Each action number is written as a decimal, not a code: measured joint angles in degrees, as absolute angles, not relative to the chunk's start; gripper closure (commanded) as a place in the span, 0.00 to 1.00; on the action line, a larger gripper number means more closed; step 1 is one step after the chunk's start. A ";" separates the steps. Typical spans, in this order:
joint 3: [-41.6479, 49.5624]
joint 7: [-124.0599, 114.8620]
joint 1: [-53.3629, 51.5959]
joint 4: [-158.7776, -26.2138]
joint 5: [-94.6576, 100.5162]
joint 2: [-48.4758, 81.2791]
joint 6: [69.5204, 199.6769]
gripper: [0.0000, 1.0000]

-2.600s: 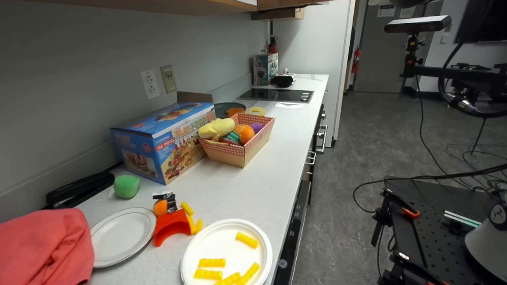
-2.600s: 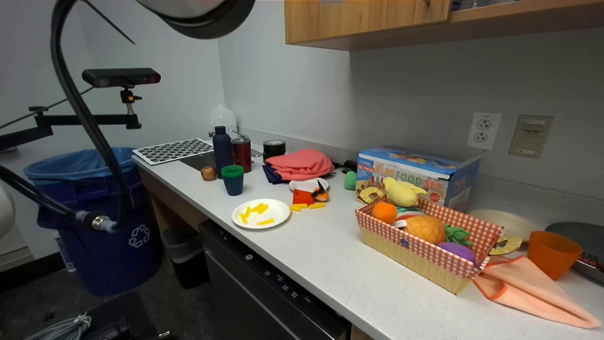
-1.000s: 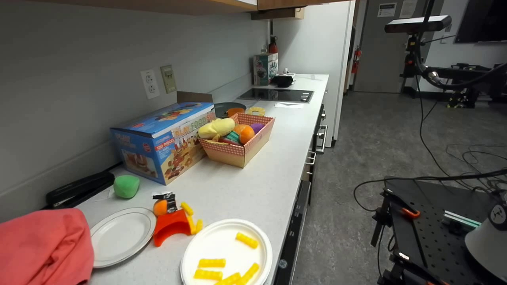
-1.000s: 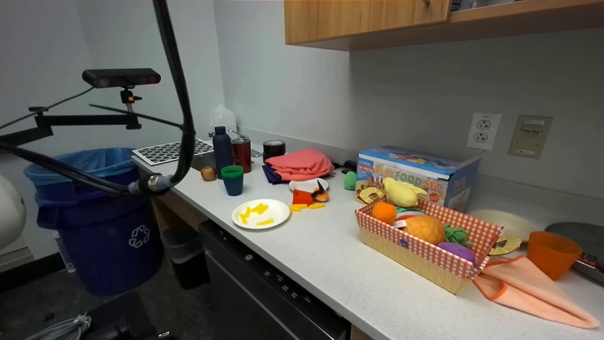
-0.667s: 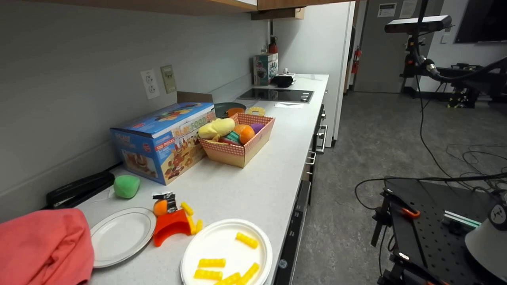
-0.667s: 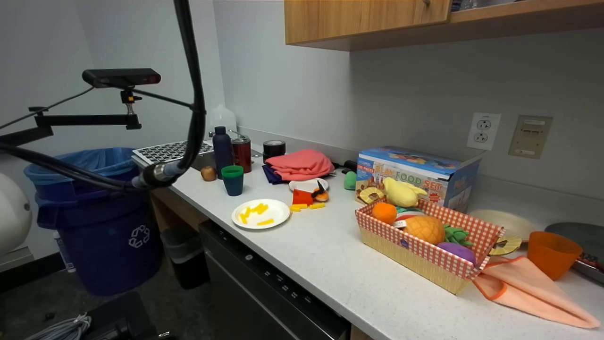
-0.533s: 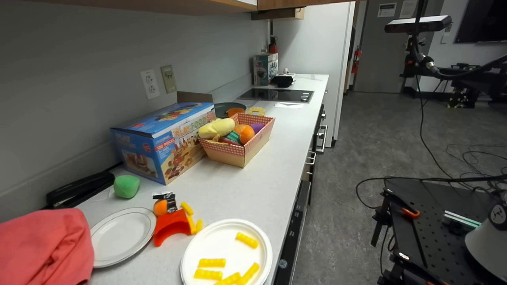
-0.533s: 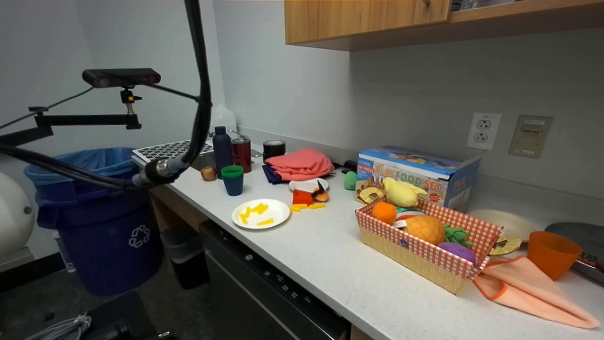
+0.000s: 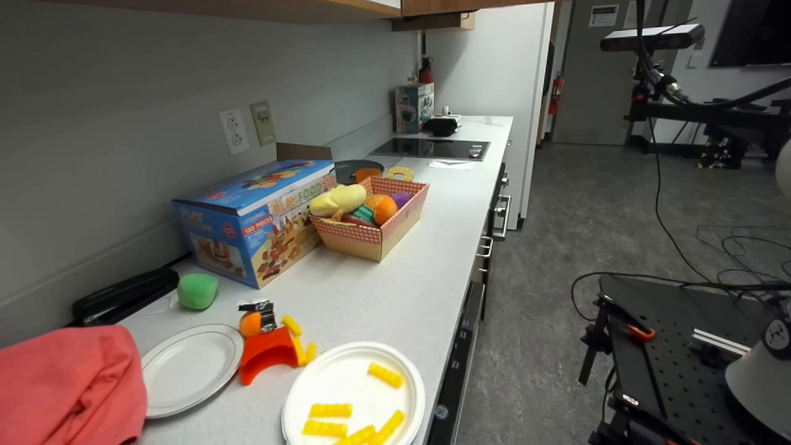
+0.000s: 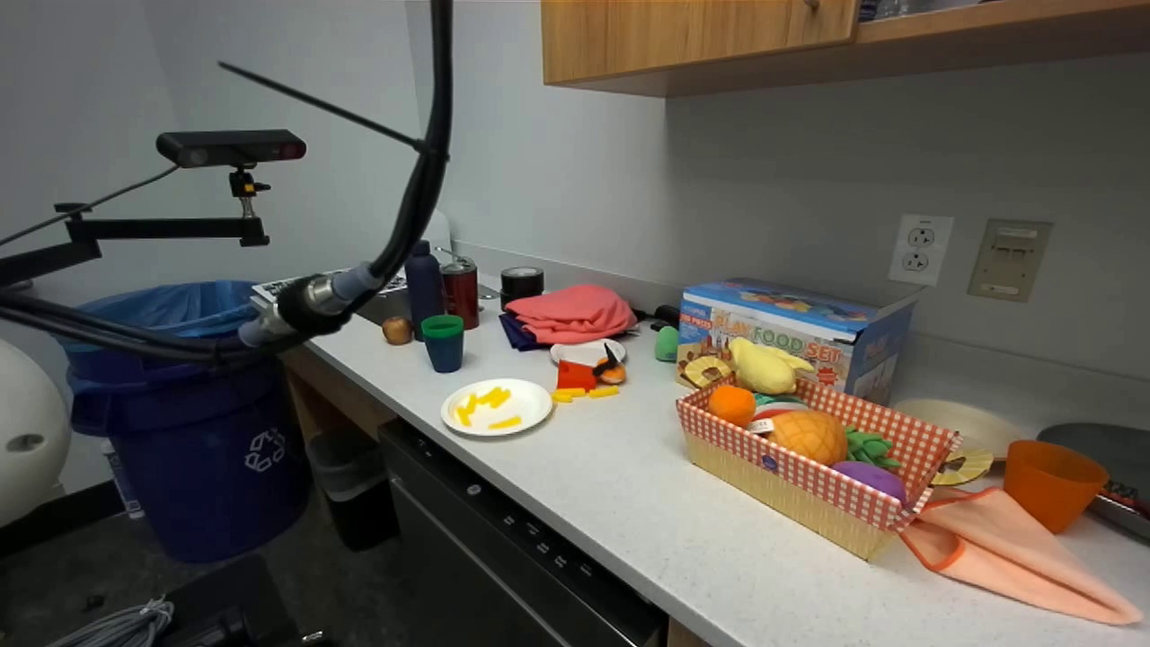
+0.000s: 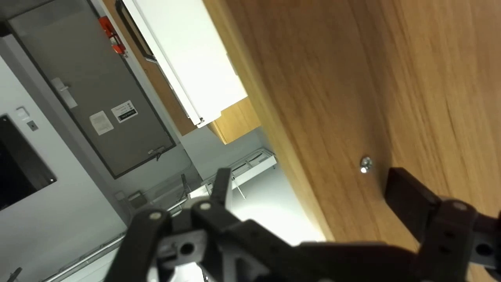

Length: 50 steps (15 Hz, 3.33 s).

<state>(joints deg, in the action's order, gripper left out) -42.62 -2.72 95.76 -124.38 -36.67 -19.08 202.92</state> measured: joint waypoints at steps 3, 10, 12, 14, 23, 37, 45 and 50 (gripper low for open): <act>-49.97 -2.01 103.75 -122.61 -40.42 -19.47 202.84 0.00; -66.20 -1.86 127.35 -115.67 -46.75 -22.77 194.09 0.00; -69.62 -3.28 133.43 -113.11 -46.75 -24.63 189.79 0.00; -72.36 -5.31 138.29 -110.89 -46.74 -26.86 186.31 0.00; -72.10 -8.78 138.88 -108.91 -45.78 -30.39 184.02 0.00; -43.41 -12.79 97.97 -123.98 -26.19 -30.11 193.80 0.00; -30.64 -12.12 80.16 -131.84 -26.06 -32.31 197.25 0.00; -26.02 -11.36 75.18 -134.98 -25.94 -34.21 197.33 0.00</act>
<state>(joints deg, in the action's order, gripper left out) -26.02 -11.36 75.18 -134.98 -25.94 -34.21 197.33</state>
